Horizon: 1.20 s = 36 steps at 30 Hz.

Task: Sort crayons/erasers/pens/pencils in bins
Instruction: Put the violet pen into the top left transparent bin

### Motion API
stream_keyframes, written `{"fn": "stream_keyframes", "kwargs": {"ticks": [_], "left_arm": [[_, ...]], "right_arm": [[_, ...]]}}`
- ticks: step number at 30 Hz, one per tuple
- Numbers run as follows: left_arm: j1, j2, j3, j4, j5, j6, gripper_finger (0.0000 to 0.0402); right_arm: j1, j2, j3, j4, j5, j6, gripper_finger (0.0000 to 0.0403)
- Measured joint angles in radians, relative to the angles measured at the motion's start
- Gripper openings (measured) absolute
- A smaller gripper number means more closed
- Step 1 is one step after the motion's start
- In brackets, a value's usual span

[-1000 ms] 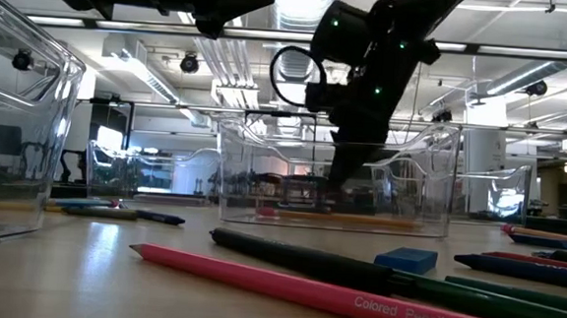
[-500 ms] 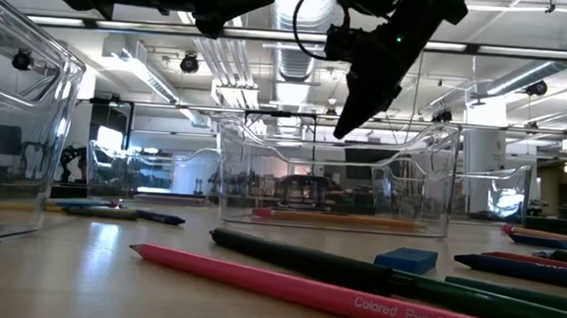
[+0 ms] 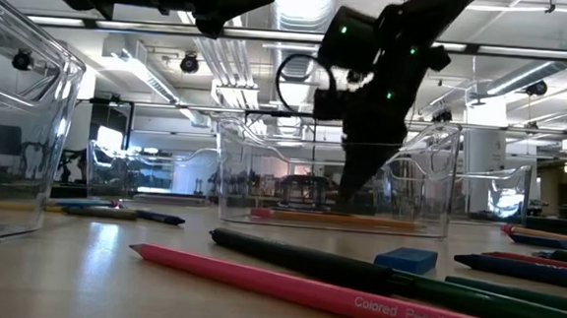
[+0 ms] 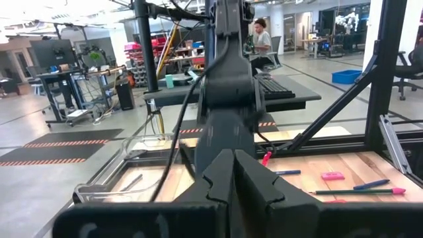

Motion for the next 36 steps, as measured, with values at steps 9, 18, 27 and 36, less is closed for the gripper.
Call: {"fn": "stream_keyframes", "kwargs": {"ticks": [9,18,27,36], "left_arm": [[0.000,0.000,0.000,-0.001,0.000,0.000,0.0000],[0.000,0.000,0.000,-0.008,0.000,0.002,0.0000],[0.000,0.000,0.000,-0.008,0.000,0.002,0.0000],[0.000,0.000,0.000,-0.008,0.000,0.002,0.0000]], "right_arm": [[-0.010,0.092,0.045,0.021,0.053,0.049,0.0116],[-0.010,0.122,0.046,-0.009,0.061,0.057,0.0114],[-0.009,0.122,0.045,-0.024,0.053,0.040,0.0046],[-0.005,0.095,0.041,-0.029,0.090,0.044,0.0015]]}}
